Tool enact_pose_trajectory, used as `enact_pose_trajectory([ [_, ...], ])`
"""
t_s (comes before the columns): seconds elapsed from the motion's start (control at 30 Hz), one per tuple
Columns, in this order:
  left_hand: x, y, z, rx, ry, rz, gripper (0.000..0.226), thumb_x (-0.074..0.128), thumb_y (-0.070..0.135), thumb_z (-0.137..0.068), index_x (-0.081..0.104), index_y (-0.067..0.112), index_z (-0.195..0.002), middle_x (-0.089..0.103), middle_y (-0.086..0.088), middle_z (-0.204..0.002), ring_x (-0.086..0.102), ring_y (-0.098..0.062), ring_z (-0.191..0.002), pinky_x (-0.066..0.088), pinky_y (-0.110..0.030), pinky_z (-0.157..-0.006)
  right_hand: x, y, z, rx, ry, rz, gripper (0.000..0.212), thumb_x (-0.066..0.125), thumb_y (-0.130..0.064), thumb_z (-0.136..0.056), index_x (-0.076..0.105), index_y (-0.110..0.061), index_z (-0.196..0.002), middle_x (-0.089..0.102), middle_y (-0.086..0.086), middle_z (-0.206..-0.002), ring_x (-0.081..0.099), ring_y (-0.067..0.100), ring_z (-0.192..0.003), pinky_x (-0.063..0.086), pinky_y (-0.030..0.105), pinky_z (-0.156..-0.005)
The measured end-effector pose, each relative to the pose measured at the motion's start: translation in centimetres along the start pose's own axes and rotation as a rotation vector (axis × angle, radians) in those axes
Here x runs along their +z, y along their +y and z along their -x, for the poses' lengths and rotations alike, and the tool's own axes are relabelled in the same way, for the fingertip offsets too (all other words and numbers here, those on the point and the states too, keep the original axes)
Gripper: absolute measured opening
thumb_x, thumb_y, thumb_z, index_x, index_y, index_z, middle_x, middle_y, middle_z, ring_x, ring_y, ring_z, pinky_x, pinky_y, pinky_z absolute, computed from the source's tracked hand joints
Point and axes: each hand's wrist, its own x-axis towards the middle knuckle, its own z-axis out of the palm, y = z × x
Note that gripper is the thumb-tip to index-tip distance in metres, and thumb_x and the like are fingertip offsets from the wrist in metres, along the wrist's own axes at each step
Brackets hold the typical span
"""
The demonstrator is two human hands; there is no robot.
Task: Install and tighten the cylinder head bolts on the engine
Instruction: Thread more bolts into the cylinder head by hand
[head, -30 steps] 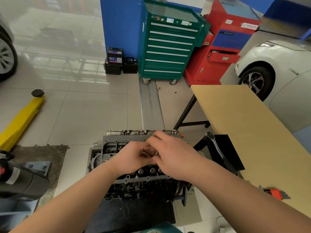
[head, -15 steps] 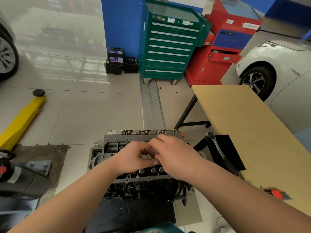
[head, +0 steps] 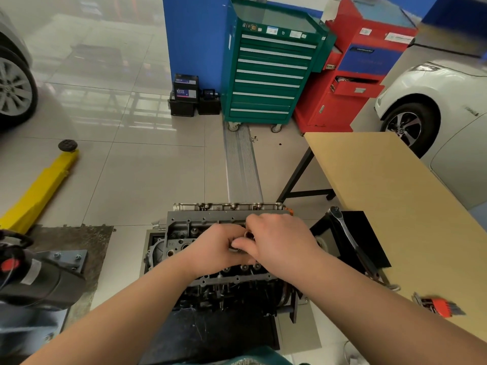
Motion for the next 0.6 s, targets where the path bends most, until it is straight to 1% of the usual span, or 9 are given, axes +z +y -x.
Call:
enact_pose_trajectory([
  [0.07,0.2,-0.5,-0.2,0.001,0.005,-0.039,0.011,0.074,0.000,-0.088,0.066,-0.002,-0.081,0.067,-0.014,-0.079,0.063,-0.030,-0.075,0.054,-0.051,-0.072,-0.1,0.0,0.4,-0.050,0.015,-0.066,0.042,0.051,-0.064,-0.097,0.056,-0.028,-0.120,0.059,-0.009,-0.110,0.059,0.016,-0.095,0.046,0.034,-0.070],
  [0.13,0.0,-0.7,-0.2,-0.028,-0.031,-0.022,0.009,0.073,0.006,-0.093,0.069,-0.002,-0.093,0.071,-0.016,-0.092,0.068,-0.032,-0.086,0.056,-0.053,-0.083,-0.5,0.3,0.7,-0.148,-0.053,-0.196,0.032,0.062,-0.042,-0.098,0.054,-0.030,-0.126,0.051,-0.013,-0.122,0.055,0.012,-0.102,0.049,0.030,-0.080],
  [0.2,-0.3,-0.4,-0.2,0.006,-0.077,0.001,0.012,0.075,0.016,-0.096,0.073,0.006,-0.103,0.072,-0.003,-0.107,0.070,-0.022,-0.102,0.056,-0.047,-0.095,-0.5,0.6,0.7,-0.176,-0.102,-0.215,0.028,0.063,-0.025,-0.099,0.056,-0.027,-0.126,0.048,-0.011,-0.118,0.054,0.014,-0.102,0.044,0.028,-0.079],
  [0.27,-0.3,-0.2,-0.2,0.040,-0.090,-0.010,0.011,0.077,0.018,-0.095,0.074,0.011,-0.102,0.069,0.003,-0.112,0.067,-0.016,-0.107,0.054,-0.044,-0.097,-0.4,0.5,0.5,-0.099,-0.048,-0.156,0.023,0.059,-0.038,-0.101,0.057,-0.023,-0.119,0.047,-0.011,-0.104,0.056,0.016,-0.097,0.039,0.029,-0.074],
  [0.33,-0.3,-0.1,-0.2,0.021,-0.027,-0.004,0.016,0.083,0.019,-0.088,0.075,0.013,-0.101,0.071,0.001,-0.104,0.067,-0.017,-0.099,0.055,-0.044,-0.090,-0.3,0.3,0.2,-0.007,0.013,-0.059,0.040,0.052,-0.061,-0.099,0.057,-0.023,-0.112,0.046,-0.010,-0.094,0.051,0.015,-0.087,0.036,0.032,-0.068],
  [0.4,-0.2,-0.4,-0.2,-0.013,0.045,-0.018,0.015,0.084,0.013,-0.085,0.075,0.008,-0.096,0.073,-0.005,-0.091,0.069,-0.024,-0.087,0.056,-0.048,-0.081,-0.1,0.2,0.2,-0.043,0.044,-0.034,0.048,0.051,-0.068,-0.095,0.056,-0.025,-0.114,0.048,-0.011,-0.099,0.047,0.012,-0.085,0.035,0.032,-0.066],
  [0.5,-0.2,-0.7,-0.2,-0.046,0.058,-0.007,0.011,0.082,0.015,-0.089,0.076,0.007,-0.093,0.077,-0.005,-0.088,0.073,-0.025,-0.087,0.058,-0.049,-0.082,-0.2,0.6,0.7,-0.232,-0.023,-0.123,0.033,0.065,-0.036,-0.098,0.052,-0.030,-0.129,0.048,-0.012,-0.123,0.052,0.011,-0.103,0.046,0.029,-0.075],
  [0.57,-0.3,-0.8,0.0,-0.042,0.008,0.016,0.012,0.081,0.025,-0.092,0.078,0.014,-0.096,0.078,0.006,-0.091,0.075,-0.013,-0.089,0.060,-0.041,-0.086,0.0,1.0,0.7,-0.261,-0.076,-0.117,0.031,0.064,-0.019,-0.098,0.056,-0.027,-0.127,0.049,-0.009,-0.120,0.054,0.015,-0.102,0.046,0.030,-0.075],
  [0.6,-0.3,-0.7,0.0,-0.033,-0.017,0.025,0.008,0.080,0.025,-0.093,0.078,0.018,-0.097,0.078,0.011,-0.091,0.074,-0.008,-0.089,0.059,-0.037,-0.087,-0.1,0.9,0.6,-0.210,-0.056,-0.120,0.024,0.062,-0.023,-0.100,0.057,-0.025,-0.124,0.050,-0.007,-0.114,0.056,0.017,-0.099,0.043,0.030,-0.072],
])
